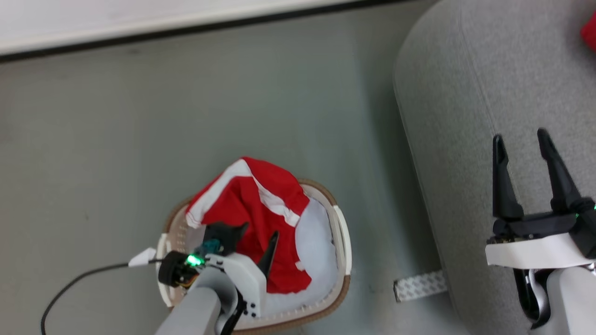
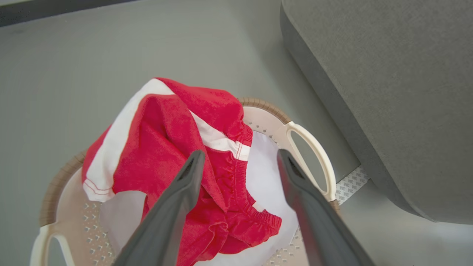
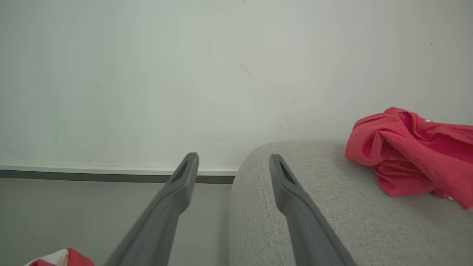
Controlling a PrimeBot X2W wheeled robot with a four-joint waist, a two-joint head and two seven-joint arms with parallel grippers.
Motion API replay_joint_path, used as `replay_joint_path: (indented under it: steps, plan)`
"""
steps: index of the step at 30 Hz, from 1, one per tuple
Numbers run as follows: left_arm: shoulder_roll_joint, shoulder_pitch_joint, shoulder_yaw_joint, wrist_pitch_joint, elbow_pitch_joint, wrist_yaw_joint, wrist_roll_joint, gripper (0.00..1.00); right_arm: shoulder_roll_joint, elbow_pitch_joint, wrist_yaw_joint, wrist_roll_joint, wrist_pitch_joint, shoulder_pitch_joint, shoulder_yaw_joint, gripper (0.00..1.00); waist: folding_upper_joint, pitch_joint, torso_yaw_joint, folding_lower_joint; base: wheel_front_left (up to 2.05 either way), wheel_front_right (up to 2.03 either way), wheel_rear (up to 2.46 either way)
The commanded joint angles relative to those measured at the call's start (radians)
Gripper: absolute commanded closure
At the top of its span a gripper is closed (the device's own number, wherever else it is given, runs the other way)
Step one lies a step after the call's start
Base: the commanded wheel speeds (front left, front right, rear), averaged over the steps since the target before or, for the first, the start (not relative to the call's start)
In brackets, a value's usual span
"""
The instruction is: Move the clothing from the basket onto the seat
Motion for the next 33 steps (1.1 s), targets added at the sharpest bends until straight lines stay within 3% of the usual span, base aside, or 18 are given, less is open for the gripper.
replay_joint_path:
  steps: [1, 8, 15, 19, 20, 21, 28, 33]
  plan:
    - [0.007, -0.035, -0.005, 0.005, 0.027, 0.006, -0.021, 0.0, 0.0, -0.013, -0.003, 0.007, 0.001, -0.026, 0.0, 0.0, 0.0, 0.11, -0.058, -0.0003, 0.0, 0.0, 0.0]
    - [0.007, -0.169, -0.025, 0.034, 0.195, 0.057, -0.061, 0.0, 0.0, -0.07, -0.003, 0.027, 0.001, -0.084, 0.02, 0.0, 0.0, 0.241, -0.102, -0.0003, 0.0, 0.0, 0.0]
    - [0.028, -0.299, -0.015, 0.017, 0.331, 0.121, -0.054, 0.0, 0.001, -0.127, -0.003, 0.049, 0.001, -0.107, 0.017, 0.0, 0.0, 0.339, -0.125, -0.0003, 0.0, 0.0, 0.0]
    - [0.032, -0.351, -0.005, -0.012, 0.378, 0.136, -0.065, 0.02, 0.0, -0.143, -0.003, 0.052, 0.001, -0.099, 0.012, 0.0, 0.0, 0.369, -0.128, -0.0003, 0.0, 0.0, 0.0]
    - [0.033, -0.359, -0.004, -0.022, 0.388, 0.145, -0.066, 0.89, 0.0, -0.144, -0.003, 0.05, 0.001, -0.096, 0.01, 0.0, 0.0, 0.37, -0.127, -0.0003, 0.0, 0.0, 0.0]
    - [0.034, -0.366, -0.007, -0.03, 0.397, 0.149, -0.061, 1.0, 0.0, -0.144, -0.003, 0.048, 0.001, -0.094, 0.01, 0.0, 0.0, 0.371, -0.126, -0.0003, 0.0, 0.0, 0.0]
    - [0.024, -0.356, -0.004, -0.078, 0.414, 0.13, -0.085, 1.0, 0.0, -0.13, -0.003, 0.058, 0.001, -0.096, 0.005, 0.0, 0.0, 0.331, -0.11, -0.0003, 0.0, 0.0, 0.0]
    - [0.013, -0.289, 0.026, -0.096, 0.342, 0.103, -0.127, 1.0, 0.0, -0.103, -0.003, 0.06, 0.001, -0.071, 0.001, 0.0, 0.0, 0.235, -0.071, -0.0003, 0.0, 0.0, 0.0]
